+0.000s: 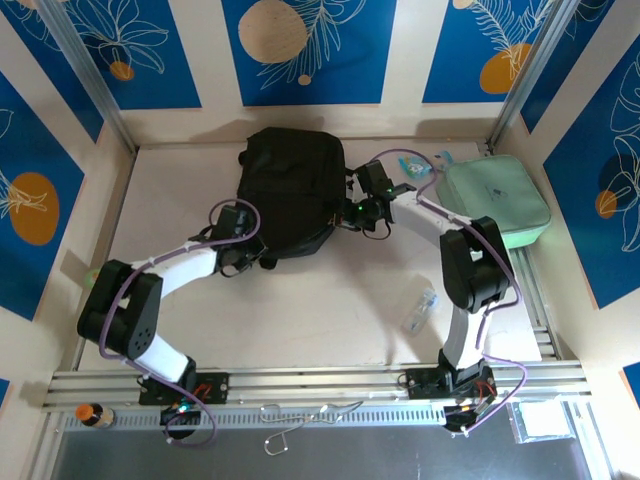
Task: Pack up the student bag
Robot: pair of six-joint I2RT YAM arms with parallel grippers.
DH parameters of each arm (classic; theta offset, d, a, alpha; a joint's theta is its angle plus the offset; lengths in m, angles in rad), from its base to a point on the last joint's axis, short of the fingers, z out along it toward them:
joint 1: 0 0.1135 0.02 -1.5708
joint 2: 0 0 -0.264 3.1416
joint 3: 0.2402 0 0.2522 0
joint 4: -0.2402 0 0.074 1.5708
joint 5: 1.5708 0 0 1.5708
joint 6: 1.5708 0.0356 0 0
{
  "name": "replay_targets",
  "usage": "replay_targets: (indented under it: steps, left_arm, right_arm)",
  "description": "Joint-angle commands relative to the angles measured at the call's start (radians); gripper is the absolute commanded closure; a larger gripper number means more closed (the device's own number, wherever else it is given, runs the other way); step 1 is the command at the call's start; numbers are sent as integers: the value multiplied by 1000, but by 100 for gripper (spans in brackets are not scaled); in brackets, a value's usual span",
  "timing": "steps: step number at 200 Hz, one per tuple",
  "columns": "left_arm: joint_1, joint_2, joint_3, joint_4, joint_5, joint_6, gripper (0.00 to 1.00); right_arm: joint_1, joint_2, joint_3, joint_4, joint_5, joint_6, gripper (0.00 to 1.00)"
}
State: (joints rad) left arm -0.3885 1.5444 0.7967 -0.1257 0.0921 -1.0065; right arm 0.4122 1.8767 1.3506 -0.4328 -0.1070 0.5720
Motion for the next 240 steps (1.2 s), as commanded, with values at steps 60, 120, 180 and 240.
replay_targets:
  steps: [60, 120, 180, 240]
  left_arm:
    - [-37, -105, -97, -327, 50, 244, 99]
    - [-69, -210, -49, -453, 10, 347, 73]
    - [-67, -337, 164, -597, -6, 507, 46]
    - [-67, -121, 262, -315, 46, 463, 42]
  right_arm:
    - [-35, 66, 105, -121, 181, 57, 100]
    - [-26, -15, 57, -62, 121, 43, 96]
    - [-3, -230, -79, 38, 133, 42, 36]
    - [90, -85, 45, 55, 15, 97, 37]
